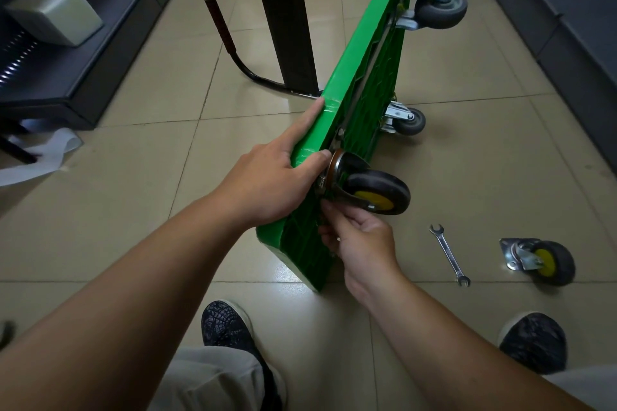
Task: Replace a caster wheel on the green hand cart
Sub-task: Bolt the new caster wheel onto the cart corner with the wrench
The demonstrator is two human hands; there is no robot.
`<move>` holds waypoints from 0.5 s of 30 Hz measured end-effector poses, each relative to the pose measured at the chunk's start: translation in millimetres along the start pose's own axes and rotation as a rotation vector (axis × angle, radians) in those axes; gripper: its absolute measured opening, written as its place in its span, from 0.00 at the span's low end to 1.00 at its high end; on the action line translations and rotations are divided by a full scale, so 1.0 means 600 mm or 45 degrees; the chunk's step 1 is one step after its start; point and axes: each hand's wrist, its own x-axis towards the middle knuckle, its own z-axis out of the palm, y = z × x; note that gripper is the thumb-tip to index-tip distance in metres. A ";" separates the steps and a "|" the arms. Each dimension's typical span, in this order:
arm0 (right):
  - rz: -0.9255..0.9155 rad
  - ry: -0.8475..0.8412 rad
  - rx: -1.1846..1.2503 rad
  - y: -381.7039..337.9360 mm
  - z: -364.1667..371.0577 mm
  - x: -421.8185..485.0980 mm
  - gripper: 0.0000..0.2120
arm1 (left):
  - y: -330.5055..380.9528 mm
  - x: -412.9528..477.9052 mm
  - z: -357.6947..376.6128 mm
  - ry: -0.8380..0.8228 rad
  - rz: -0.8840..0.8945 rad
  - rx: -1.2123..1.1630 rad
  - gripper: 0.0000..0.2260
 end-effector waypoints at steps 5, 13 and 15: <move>-0.202 0.016 -0.032 0.006 0.001 -0.010 0.05 | 0.000 0.001 0.000 0.011 -0.002 0.005 0.28; 0.021 0.031 0.067 -0.001 0.015 -0.011 0.03 | 0.000 0.001 0.003 0.026 -0.002 0.010 0.28; -0.006 0.039 0.051 -0.001 0.017 -0.010 0.02 | 0.000 0.001 0.001 0.022 -0.006 0.006 0.28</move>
